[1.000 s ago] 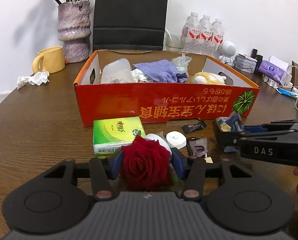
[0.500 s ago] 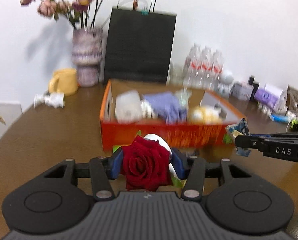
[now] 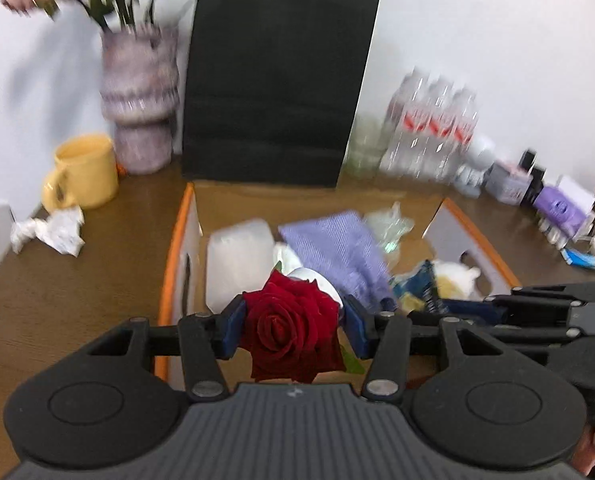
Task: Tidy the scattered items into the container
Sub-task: 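Lower rose with left tool while right tool lowers snack packet into box, release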
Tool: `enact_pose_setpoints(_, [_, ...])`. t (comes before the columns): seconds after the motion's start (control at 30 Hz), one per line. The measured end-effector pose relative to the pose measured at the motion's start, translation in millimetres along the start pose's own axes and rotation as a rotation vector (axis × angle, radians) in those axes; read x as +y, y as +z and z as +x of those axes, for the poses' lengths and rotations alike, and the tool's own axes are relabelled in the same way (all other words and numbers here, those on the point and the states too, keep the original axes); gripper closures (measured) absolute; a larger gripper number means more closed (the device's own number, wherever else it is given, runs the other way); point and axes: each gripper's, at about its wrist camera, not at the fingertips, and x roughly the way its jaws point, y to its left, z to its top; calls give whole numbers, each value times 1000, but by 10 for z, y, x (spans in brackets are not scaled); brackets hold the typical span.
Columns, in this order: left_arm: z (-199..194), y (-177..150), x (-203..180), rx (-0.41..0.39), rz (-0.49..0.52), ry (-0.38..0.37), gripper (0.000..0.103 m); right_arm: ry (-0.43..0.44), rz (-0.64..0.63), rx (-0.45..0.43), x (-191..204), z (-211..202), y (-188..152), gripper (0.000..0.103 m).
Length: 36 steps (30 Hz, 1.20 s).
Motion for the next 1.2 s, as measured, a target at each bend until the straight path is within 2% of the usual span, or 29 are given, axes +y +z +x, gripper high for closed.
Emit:
enact_pose_setpoints(0.27, [532,7,-42,126,73,44,51,11,1,103,-85,417,-8,87])
enact_pose_setpoints(0.37, [609,0,-50,146,81,43,50,13,6,125,-103,457,-21,80])
enact_pose_setpoints(0.4, [615,-6,-49,147,81,41,48,10,9,126,-110,455,-30,76])
enact_pose_setpoints(0.47, [593,-11,-46,135,81,45,43,0,8,118,-119,433,-38,75])
enact_pose_setpoints(0.6, [475,6,9,93,67,47,27,-6,24,93,-156,321,-32,55])
enact_pose_setpoints(0.67, [374,25,34,60,62,36,16,8,28,74,-163,236,-27,42])
enact_pose_setpoints(0.73, [226,32,40,14,63,19,3,18,23,42,-130,113,-27,24])
enact_pose_setpoints(0.77, [150,30,40,-10,65,15,1,14,13,25,-98,51,-27,22])
enact_pose_setpoints(1.0, [-527,-168,88,-204,51,-21,0,-11,-20,-120,105,-540,-136,0])
enact_pose_setpoints(1.2, [-947,-549,191,-304,2,35,0,-53,-1,-188,216,-925,-549,0])
